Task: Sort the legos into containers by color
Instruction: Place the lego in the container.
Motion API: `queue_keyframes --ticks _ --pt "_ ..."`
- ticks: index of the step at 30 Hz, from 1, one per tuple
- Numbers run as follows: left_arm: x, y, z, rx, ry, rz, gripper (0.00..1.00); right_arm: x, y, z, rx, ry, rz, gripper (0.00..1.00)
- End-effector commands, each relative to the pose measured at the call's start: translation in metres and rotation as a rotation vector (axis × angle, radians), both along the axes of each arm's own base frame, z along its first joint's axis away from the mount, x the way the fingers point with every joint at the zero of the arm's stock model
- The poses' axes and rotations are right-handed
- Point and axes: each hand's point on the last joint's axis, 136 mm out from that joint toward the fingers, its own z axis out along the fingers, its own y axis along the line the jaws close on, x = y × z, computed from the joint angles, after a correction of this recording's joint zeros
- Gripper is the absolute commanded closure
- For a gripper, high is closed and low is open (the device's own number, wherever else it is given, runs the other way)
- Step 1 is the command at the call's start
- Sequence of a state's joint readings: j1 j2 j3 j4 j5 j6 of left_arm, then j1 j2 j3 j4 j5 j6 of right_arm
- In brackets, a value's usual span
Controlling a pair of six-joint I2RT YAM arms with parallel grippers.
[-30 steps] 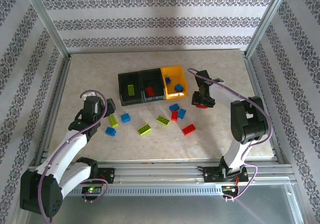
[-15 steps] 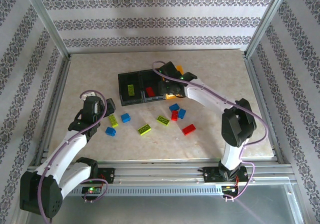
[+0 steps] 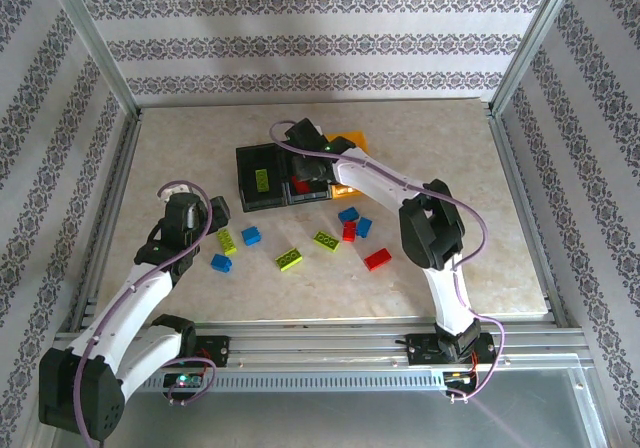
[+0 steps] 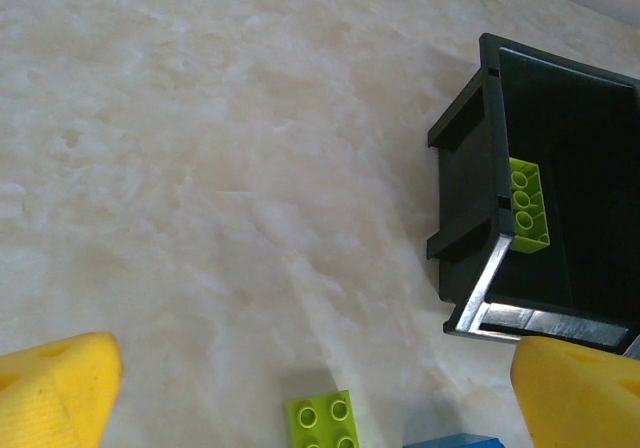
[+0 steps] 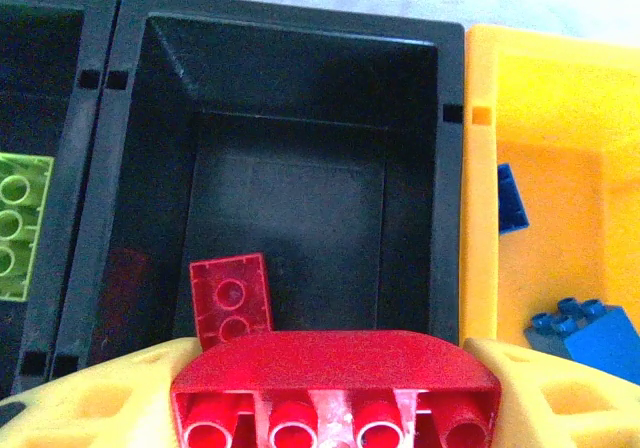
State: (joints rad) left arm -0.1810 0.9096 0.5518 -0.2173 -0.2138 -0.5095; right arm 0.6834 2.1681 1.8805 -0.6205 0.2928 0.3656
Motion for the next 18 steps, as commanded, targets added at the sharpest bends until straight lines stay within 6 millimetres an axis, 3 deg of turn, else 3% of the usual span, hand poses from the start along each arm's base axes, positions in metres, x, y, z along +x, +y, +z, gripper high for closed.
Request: queue_keyframes --ticks 1,8,18 --pt "-0.006 0.007 -0.005 0.008 0.019 0.023 0.00 0.007 0.000 -0.001 -0.048 -0.020 0.001 0.44" --pt "-0.006 0.008 -0.005 0.010 0.019 0.024 0.00 0.009 0.002 -0.005 -0.055 -0.019 0.005 0.33" --pt "-0.006 0.007 -0.005 0.009 0.022 0.020 0.00 0.008 0.004 0.009 -0.027 -0.033 0.012 0.23"
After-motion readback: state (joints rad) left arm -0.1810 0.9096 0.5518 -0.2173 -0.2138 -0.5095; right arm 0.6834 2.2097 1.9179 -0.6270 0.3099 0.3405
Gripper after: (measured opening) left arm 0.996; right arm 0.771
